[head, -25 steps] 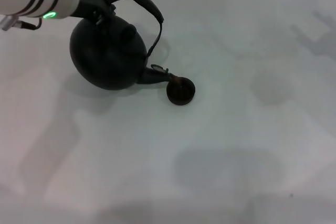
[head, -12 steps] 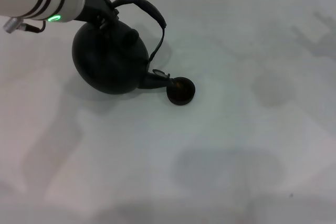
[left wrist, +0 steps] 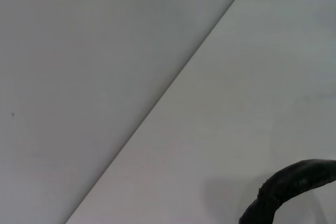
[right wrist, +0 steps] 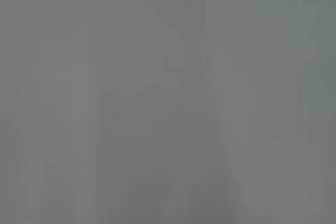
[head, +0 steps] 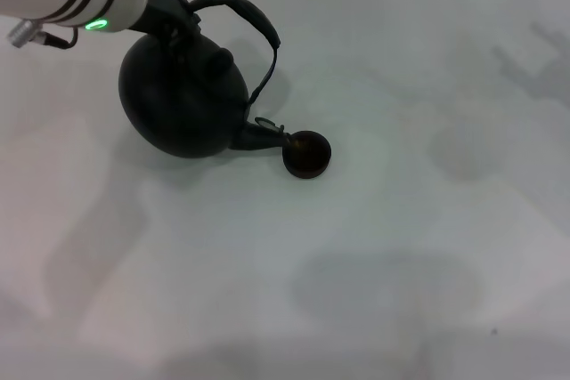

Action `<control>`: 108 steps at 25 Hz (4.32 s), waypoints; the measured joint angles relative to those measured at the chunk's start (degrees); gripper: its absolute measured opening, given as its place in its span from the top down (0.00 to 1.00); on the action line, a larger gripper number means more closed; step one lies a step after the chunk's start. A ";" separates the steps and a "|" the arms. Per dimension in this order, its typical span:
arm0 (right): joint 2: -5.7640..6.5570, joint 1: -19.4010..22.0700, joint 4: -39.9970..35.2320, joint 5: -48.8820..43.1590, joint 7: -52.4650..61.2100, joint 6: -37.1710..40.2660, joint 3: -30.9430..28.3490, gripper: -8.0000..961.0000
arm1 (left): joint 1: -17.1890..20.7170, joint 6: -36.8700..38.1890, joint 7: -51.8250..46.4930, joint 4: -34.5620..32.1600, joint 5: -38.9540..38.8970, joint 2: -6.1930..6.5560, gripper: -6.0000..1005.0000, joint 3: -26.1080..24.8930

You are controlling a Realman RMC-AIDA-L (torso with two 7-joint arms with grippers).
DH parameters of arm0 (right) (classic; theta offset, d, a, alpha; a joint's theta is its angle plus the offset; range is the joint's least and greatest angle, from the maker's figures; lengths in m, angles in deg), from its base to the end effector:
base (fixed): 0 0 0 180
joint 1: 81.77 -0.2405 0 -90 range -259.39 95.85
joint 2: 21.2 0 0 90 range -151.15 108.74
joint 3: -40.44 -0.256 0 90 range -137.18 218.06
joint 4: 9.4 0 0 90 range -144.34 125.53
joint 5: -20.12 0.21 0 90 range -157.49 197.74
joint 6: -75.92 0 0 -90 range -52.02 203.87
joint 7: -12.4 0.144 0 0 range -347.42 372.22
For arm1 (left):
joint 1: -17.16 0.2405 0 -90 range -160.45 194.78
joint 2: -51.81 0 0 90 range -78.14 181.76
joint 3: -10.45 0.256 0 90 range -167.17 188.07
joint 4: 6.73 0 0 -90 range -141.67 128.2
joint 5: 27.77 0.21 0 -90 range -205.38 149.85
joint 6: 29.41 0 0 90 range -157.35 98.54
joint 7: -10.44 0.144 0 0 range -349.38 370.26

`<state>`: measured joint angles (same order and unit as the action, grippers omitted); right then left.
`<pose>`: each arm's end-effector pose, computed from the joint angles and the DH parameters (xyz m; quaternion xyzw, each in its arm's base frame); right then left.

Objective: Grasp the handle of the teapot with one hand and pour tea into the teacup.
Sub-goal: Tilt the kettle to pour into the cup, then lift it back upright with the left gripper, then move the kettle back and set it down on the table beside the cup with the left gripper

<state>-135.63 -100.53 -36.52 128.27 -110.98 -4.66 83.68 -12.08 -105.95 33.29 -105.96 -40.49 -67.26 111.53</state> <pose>0.3242 0.3195 0.0695 -0.7977 0.2043 0.3849 0.4169 -0.1113 0.3505 -0.0009 -0.9083 -0.1314 0.1696 0.3590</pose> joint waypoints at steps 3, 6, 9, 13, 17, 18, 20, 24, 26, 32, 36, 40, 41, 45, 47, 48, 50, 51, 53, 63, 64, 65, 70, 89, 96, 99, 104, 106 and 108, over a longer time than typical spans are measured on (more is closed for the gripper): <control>0.00 -0.02 0.31 -0.03 -0.36 0.00 -0.07 0.11 | -0.06 -0.01 -0.16 0.00 0.06 -0.01 0.86 0.00; 0.00 -0.12 0.31 -0.03 -0.43 -0.01 -0.09 0.11 | -0.06 0.04 -0.33 0.07 0.07 -0.02 0.86 0.00; 0.00 -0.35 0.31 -0.02 -0.48 0.24 -0.10 0.11 | -0.06 0.09 -0.35 0.10 0.07 -0.02 0.86 0.00; 0.00 -0.54 0.31 -0.03 -0.57 0.95 0.06 0.11 | -0.01 0.44 -0.36 0.10 0.07 -0.02 0.86 0.00; 0.00 -0.57 0.31 -0.05 -0.61 1.33 0.19 0.11 | 0.09 1.03 -0.36 0.39 -0.08 -0.02 0.86 -0.21; 0.00 -0.57 0.31 -0.05 -0.62 1.34 0.24 0.11 | 0.18 1.36 -0.36 0.45 -0.21 -0.03 0.86 -0.34; 0.00 -0.59 0.31 -0.05 -0.62 1.35 0.37 0.11 | 0.43 2.17 -0.36 0.46 -0.82 -0.05 0.86 -0.70; 0.00 -0.66 0.31 -0.05 -0.62 1.38 0.40 0.11 | 0.81 3.40 0.40 0.20 -5.51 0.13 0.86 -3.21; 0.00 -0.66 0.31 -0.05 -0.62 1.40 0.18 0.11 | 1.17 3.63 1.63 0.10 -8.86 0.14 0.86 -5.33; 0.03 -0.37 0.31 -0.05 -0.49 1.62 -0.08 0.11 | 4.65 5.00 7.93 0.00 -20.96 0.16 0.86 -13.57; 0.26 -0.14 0.30 -0.05 -0.20 1.71 -0.09 0.11 | 8.58 6.04 14.64 0.02 -27.54 0.16 0.86 -17.62; 0.32 -0.09 0.31 -0.05 -0.10 1.72 -0.05 0.11 | 14.90 8.44 26.77 2.32 -41.72 0.15 0.86 -24.70; 0.33 -0.06 0.32 -0.04 -0.08 1.72 0.01 0.11 | 15.45 8.57 28.25 2.76 -43.18 0.15 0.86 -25.31; 0.24 0.07 0.38 -0.18 -0.03 1.84 0.35 0.11 | 20.74 9.69 44.95 8.35 -58.50 0.05 0.86 -29.55; 0.17 0.15 0.42 -0.60 0.00 2.00 0.40 0.11 | 22.30 9.72 52.44 12.68 -65.31 0.04 0.86 -31.40; 0.14 0.15 0.48 -0.73 0.10 2.06 0.41 0.11 | 22.30 9.72 52.44 12.68 -65.31 0.04 0.86 -31.40; 0.10 0.15 0.78 -0.93 0.46 2.06 0.46 0.11 | 23.34 8.05 63.73 21.47 -76.29 0.18 0.86 -34.97; 0.08 0.15 1.14 -1.27 0.75 2.04 0.49 0.11 | 23.34 6.92 66.72 24.33 -78.80 0.26 0.86 -36.23; 0.07 0.19 1.35 -1.56 0.76 2.01 0.50 0.11 | 23.14 4.41 72.04 30.02 -82.86 0.33 0.86 -39.08; 0.00 0.67 2.47 -2.50 0.19 1.66 0.53 0.11 | 21.14 -0.05 87.36 50.69 -87.87 0.21 0.87 -50.46; 0.00 0.66 2.47 -2.53 0.19 1.66 0.53 0.11 | 21.03 0.18 88.30 51.55 -87.96 0.20 0.87 -50.73; 0.00 0.65 2.44 -2.59 0.18 1.65 0.52 0.11 | 20.79 0.49 89.28 52.86 -88.18 0.17 0.87 -51.06; 0.03 0.58 2.28 -2.99 0.19 1.68 0.53 0.11 | 19.04 3.33 93.53 58.43 -89.22 0.28 0.87 -51.55; 0.00 0.54 3.50 -3.32 0.65 1.93 1.32 0.11 | 16.65 6.02 101.62 66.00 -89.15 0.21 0.87 -52.74; 0.00 0.16 4.01 -3.75 0.50 1.91 1.32 0.11 | 16.84 6.02 103.91 66.89 -89.32 0.04 0.88 -52.59; 0.00 0.05 4.01 -3.82 0.53 1.91 1.32 0.11 | 16.86 6.01 104.43 67.27 -89.39 0.06 0.88 -52.76; 0.00 0.04 3.99 -3.83 0.55 1.85 1.32 0.11 | 16.60 6.77 104.93 67.87 -89.47 0.14 0.88 -52.89; 0.00 -0.03 3.99 -3.83 0.60 1.85 1.32 0.11 | 16.32 7.54 104.98 68.12 -89.47 0.17 0.88 -52.89; 0.00 -0.07 3.99 -3.82 0.62 1.85 1.32 0.11 | 15.98 8.33 105.03 68.34 -89.34 0.22 0.88 -52.74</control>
<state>-135.63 -100.60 -32.52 124.45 -110.36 -2.81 85.00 3.89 -97.62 138.32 -37.62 -129.83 -67.04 58.79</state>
